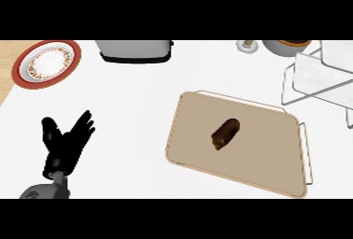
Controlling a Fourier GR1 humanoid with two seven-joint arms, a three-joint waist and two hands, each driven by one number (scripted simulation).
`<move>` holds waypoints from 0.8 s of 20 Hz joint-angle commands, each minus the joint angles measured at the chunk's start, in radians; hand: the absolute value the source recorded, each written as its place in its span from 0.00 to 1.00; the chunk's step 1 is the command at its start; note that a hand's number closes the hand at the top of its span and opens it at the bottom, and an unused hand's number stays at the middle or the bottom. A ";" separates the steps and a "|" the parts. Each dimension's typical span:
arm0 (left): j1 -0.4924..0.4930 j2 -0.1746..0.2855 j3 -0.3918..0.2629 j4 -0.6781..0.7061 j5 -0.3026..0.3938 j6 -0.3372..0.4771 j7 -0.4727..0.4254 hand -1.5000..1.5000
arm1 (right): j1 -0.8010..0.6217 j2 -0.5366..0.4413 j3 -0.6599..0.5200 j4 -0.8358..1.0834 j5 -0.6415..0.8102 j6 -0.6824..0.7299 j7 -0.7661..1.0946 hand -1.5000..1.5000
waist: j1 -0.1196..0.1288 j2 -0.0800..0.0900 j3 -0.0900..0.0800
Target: Pick the lemon from the tray and place it in the tiered shelf
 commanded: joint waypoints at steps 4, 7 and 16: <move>-0.028 0.024 0.033 0.087 0.011 -0.040 -0.049 0.50 | -0.069 -0.036 -0.137 0.024 -0.138 -0.011 0.047 0.00 | -0.005 0.003 -0.001; 0.030 0.016 0.017 -0.001 0.023 -0.048 -0.018 0.50 | -0.050 -0.076 -0.161 0.007 -0.149 -0.086 0.054 0.00 | 0.000 -0.001 0.000; 0.028 0.020 0.032 0.031 0.013 -0.046 -0.041 0.50 | 0.017 -0.251 -0.246 0.030 -0.179 -0.222 0.068 0.00 | -0.008 0.000 0.000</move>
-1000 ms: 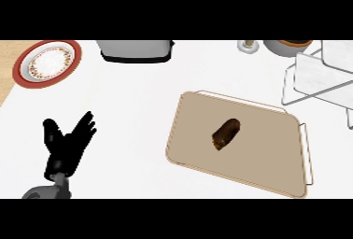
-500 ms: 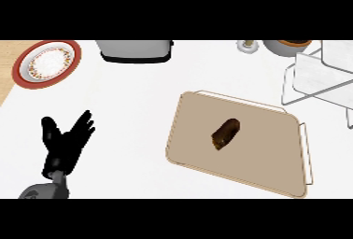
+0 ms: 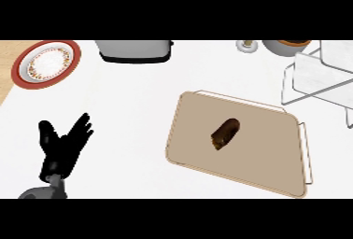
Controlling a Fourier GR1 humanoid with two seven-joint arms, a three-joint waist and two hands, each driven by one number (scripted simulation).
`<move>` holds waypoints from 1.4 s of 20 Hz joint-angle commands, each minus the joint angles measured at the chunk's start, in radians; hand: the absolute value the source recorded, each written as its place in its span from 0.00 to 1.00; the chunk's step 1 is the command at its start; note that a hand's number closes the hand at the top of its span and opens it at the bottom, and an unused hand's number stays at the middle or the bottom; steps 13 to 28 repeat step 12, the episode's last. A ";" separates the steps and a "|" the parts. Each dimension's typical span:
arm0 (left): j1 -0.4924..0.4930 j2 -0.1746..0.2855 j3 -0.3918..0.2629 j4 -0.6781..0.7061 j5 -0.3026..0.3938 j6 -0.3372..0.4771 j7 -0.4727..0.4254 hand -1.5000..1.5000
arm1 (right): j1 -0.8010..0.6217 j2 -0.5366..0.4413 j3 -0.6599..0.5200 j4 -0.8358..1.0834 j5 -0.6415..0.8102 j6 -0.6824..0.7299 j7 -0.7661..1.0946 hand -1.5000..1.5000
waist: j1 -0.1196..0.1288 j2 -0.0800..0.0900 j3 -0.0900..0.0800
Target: Pick the lemon from the tray and place it in the tiered shelf
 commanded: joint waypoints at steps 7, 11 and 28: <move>-0.011 -0.007 0.016 0.009 -0.006 0.014 -0.013 0.50 | 0.183 -0.225 -0.164 0.090 -0.148 0.146 -0.042 0.00 | -0.013 -0.002 0.001; 0.003 -0.022 0.001 0.013 -0.020 0.018 -0.013 0.50 | 0.258 -0.286 -0.214 0.138 -0.196 0.215 -0.096 0.00 | -0.006 0.001 0.002; -0.020 0.016 0.033 -0.022 0.014 -0.005 0.027 0.50 | 0.277 -0.310 -0.219 0.128 -0.210 0.257 -0.077 0.00 | -0.011 -0.003 0.001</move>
